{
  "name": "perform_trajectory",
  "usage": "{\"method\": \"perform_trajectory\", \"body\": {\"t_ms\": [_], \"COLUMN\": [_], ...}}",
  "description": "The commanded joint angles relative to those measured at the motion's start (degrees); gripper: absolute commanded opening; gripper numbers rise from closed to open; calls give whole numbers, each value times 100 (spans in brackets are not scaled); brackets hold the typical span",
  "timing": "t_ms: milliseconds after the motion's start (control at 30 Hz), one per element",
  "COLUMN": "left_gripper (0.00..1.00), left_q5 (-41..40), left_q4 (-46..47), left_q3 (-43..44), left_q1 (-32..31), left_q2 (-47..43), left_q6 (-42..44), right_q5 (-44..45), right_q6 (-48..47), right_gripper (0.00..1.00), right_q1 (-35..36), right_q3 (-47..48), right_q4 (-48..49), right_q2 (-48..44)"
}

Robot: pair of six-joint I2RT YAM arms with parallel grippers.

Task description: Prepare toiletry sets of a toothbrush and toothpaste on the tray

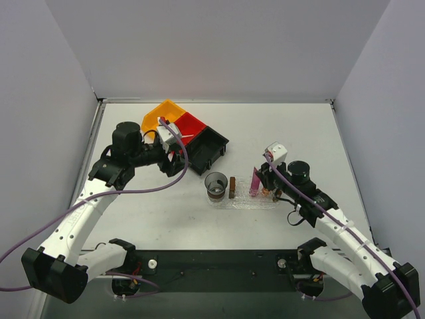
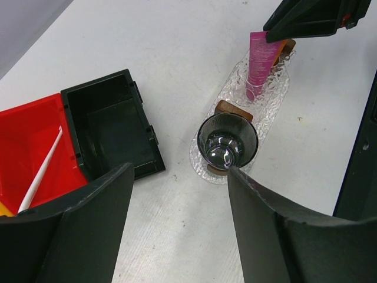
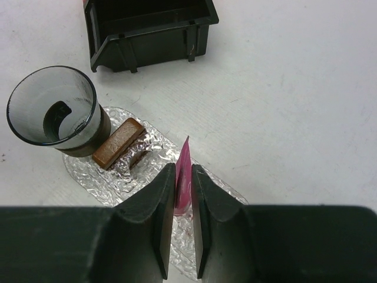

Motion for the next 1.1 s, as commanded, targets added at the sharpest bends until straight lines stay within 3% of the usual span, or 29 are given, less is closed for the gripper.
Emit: {"method": "perform_trajectory", "body": {"t_ms": [0,600,1067], "left_gripper": [75,75,75], "left_q5": [149,184,166], "left_q4": [42,24,-20], "left_q3": [64,64,64], "left_q1": [40,40,32], "left_q2": [-78,-122,-131], "left_q6": [115,115,159], "right_q5": [-257,-617,-942], "right_q6": [-89,-388,-546], "right_gripper": [12,0,1], "right_q1": [-79,-237,-317], "right_q3": [206,162,171], "right_q4": [11,-94,-252], "right_q2": [-158,-246,-272]}}
